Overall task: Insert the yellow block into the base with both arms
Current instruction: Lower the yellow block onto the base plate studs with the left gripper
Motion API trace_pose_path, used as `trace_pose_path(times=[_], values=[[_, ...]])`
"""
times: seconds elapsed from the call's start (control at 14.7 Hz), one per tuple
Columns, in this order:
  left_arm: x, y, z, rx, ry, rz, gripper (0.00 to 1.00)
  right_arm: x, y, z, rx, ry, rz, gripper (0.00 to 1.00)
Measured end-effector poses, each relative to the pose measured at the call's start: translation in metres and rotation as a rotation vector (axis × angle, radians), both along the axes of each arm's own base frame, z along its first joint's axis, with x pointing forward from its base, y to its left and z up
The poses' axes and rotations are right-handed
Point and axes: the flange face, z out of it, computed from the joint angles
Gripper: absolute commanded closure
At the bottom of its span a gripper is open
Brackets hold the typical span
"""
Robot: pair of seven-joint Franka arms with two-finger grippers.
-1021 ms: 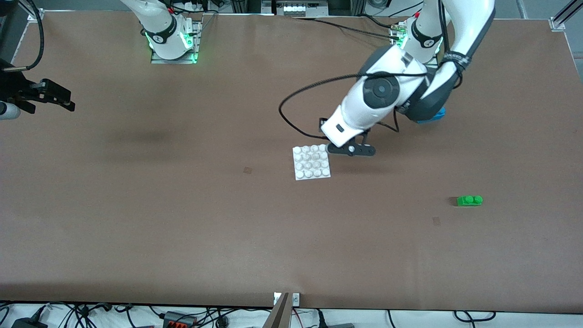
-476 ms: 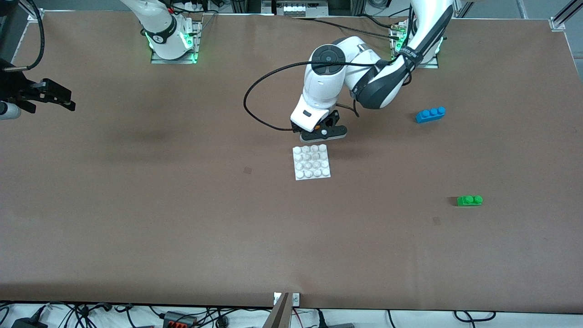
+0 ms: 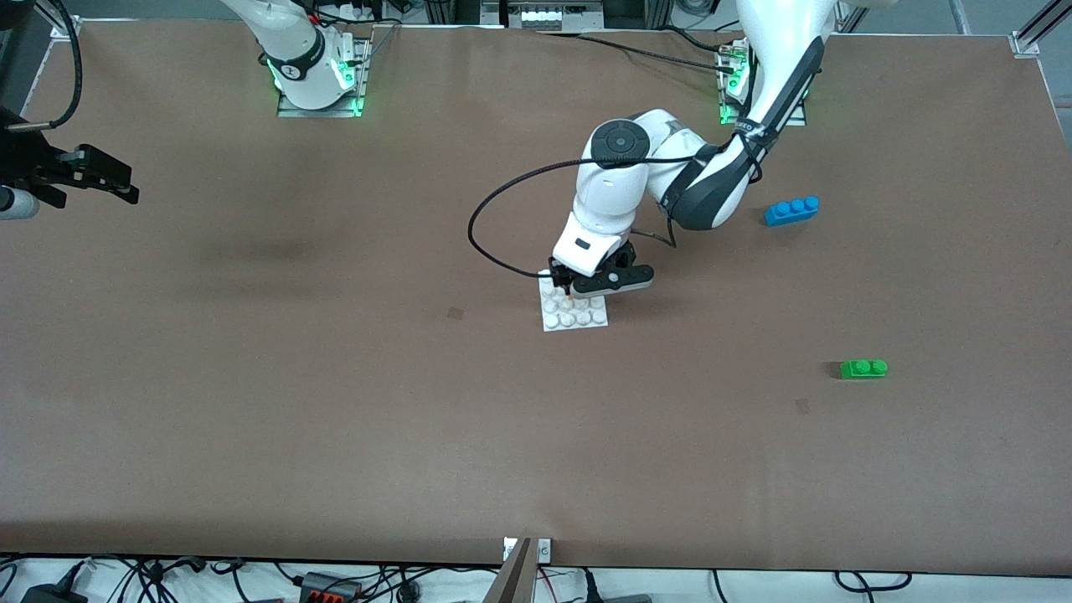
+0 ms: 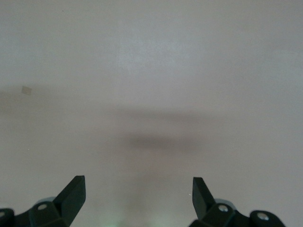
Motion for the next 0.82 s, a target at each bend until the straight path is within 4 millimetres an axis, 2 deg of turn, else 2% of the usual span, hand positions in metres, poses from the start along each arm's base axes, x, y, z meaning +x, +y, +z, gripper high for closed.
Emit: trace_pose_path(times=[0.48,0.82], values=[[-0.011,-0.014,-0.053,0.066,-0.004,-0.120,0.43,0.000,0.000,0.000,0.000,0.000,0.000,0.00],[-0.018,-0.023,-0.064,0.075,0.006,-0.166,0.43,0.000,0.000,0.000,0.000,0.000,0.000,0.00]])
